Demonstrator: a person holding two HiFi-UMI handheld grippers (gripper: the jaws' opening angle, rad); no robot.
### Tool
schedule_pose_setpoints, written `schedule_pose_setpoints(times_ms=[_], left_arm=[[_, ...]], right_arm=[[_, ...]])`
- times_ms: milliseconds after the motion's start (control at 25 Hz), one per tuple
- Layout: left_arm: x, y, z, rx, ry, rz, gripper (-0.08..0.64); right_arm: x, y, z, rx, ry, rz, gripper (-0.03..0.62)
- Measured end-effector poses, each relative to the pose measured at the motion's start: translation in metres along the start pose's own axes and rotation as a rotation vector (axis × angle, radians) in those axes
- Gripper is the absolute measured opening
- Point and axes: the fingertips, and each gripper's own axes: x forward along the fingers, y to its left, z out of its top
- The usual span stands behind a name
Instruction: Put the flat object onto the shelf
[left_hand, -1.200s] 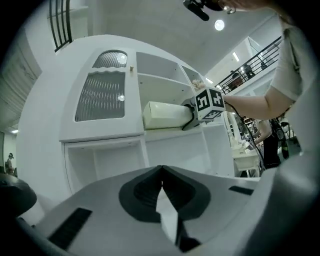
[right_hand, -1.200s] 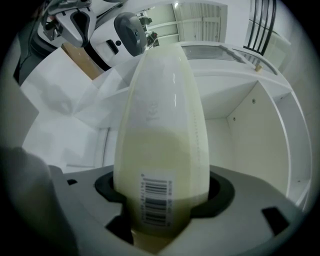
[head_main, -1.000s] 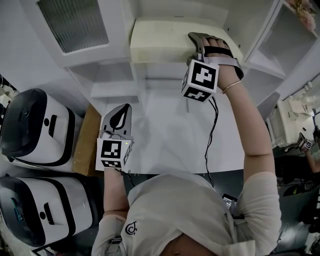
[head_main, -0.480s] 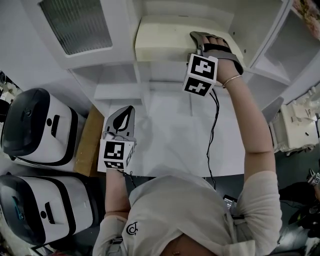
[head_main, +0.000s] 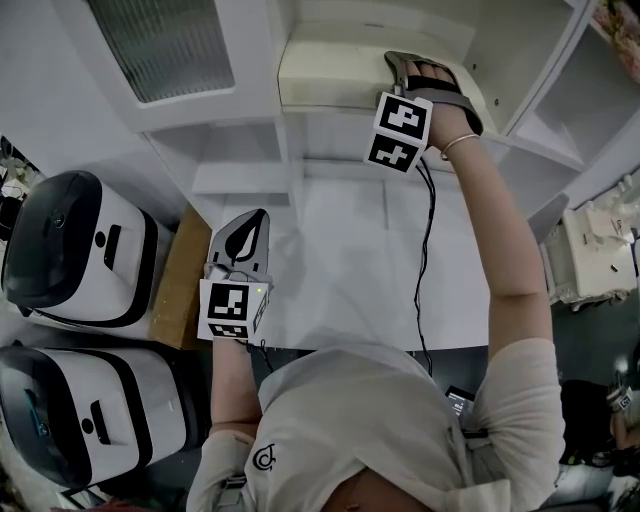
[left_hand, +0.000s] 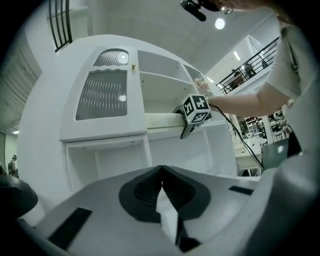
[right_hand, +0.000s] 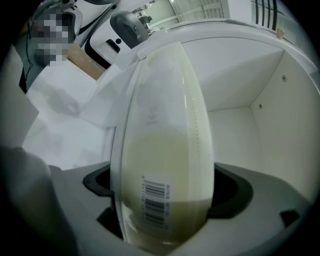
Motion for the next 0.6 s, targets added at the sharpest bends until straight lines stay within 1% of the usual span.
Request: schedule_pose_setpoints(times_ms=[40,200,320,520,600], left_arm=[[-0.003,0.000,0.000,0.005,-0.001,0.000,0.014],[-0.014,-0.002,0.001,0.028,-0.003,-0.006,0.014],[-0.020,-0.001,-0.003,0.015,0.004,-0.003,0.014],[-0.027,-0.001,-0.007,-0.011,0.001,-0.009,0.014],[-0.028,-0.004,-0.006,-0.017,-0.002,-0.019,0.014]], right_arm=[[0.001,-0.001,-0.001,-0.004,0.003,-0.012,0.541],[0.002,-0.003,-0.002,-0.008,0.008,-0.044,0.551],[-0.003,-0.006,-0.001,0.025,-0.007,-0.087,0.560],[-0.037,-0.012,0.005,0.037,-0.037,-0.154,0.558],[-0.054,-0.012,0.004,0.085,-0.045,-0.170,0.552]])
